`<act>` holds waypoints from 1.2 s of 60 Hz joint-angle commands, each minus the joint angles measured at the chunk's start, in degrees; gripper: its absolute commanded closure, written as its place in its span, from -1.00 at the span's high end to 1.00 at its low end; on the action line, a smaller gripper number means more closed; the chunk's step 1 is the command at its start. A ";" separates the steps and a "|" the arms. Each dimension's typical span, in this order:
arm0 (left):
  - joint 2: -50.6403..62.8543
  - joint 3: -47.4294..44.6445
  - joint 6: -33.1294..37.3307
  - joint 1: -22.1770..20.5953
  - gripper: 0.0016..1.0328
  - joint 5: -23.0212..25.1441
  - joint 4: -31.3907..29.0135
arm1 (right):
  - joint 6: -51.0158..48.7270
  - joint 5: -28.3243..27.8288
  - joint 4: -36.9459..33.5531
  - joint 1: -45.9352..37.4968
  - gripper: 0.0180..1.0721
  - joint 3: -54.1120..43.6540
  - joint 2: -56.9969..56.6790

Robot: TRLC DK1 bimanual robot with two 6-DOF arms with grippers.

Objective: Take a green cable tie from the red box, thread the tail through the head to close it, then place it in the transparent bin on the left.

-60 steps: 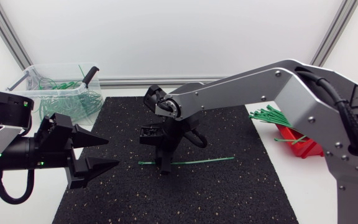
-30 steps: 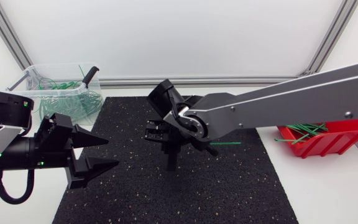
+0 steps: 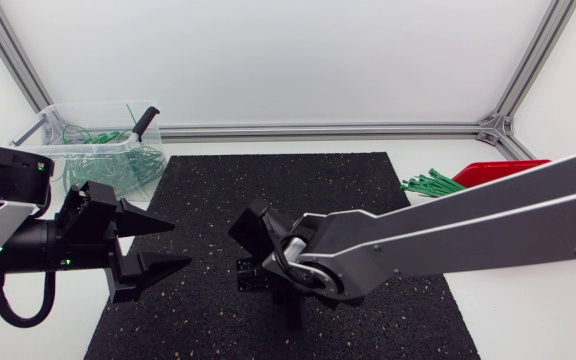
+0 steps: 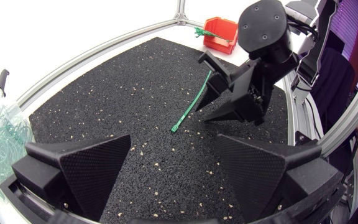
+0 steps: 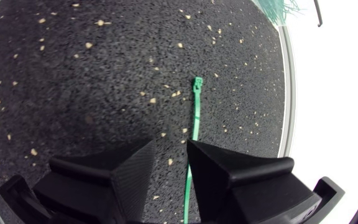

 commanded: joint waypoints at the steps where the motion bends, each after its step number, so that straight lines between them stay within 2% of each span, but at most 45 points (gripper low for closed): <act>1: 0.14 -1.24 1.01 0.41 0.86 0.83 0.26 | -0.14 -1.95 -2.45 0.20 0.08 -1.57 -3.24; 10: 0.14 -1.24 1.01 0.32 0.86 0.83 0.26 | 1.62 -4.67 -3.77 -3.06 0.08 1.25 -4.65; 17: 0.14 -1.24 0.92 0.41 0.86 0.83 0.26 | 3.02 -8.01 -2.80 -7.71 0.08 6.08 0.01; 36: 0.05 -1.33 0.83 0.41 0.86 0.83 0.35 | 4.08 -14.43 -2.98 -12.72 0.08 15.40 10.38; 55: 1.54 -0.71 0.66 0.32 0.86 0.83 0.79 | 3.64 -21.19 -9.48 -13.07 0.08 14.25 8.09; 72: 2.33 -0.18 0.57 -0.03 0.86 0.83 0.79 | 3.46 -23.83 -13.44 -12.81 0.08 13.55 6.86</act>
